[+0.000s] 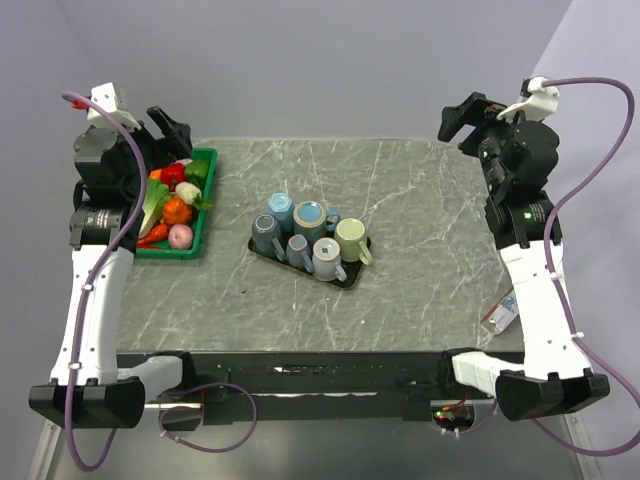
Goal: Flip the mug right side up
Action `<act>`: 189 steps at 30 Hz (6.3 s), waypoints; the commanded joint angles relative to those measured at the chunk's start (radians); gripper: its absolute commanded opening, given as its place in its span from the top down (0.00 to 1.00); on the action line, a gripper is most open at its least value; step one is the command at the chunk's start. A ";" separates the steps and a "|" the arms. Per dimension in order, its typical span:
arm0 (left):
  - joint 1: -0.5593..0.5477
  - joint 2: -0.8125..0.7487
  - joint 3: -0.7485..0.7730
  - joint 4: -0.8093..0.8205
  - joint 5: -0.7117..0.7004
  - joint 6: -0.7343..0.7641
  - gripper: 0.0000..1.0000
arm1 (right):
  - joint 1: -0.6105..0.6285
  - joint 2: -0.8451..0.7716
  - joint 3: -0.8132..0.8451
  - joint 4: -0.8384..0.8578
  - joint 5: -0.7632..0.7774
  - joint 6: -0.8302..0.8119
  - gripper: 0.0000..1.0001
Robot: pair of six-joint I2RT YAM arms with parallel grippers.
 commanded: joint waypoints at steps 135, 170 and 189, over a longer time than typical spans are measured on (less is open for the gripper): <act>-0.429 0.012 -0.443 0.971 0.681 -0.671 0.04 | 0.553 0.030 -0.004 0.159 -0.414 0.309 1.00; -0.495 0.060 -0.465 1.175 0.481 -0.873 0.65 | 0.553 0.011 -0.243 0.492 -0.351 0.447 1.00; -0.498 -0.023 -0.498 1.081 0.340 -0.753 0.99 | 0.551 0.004 -0.253 0.406 -0.299 0.429 0.67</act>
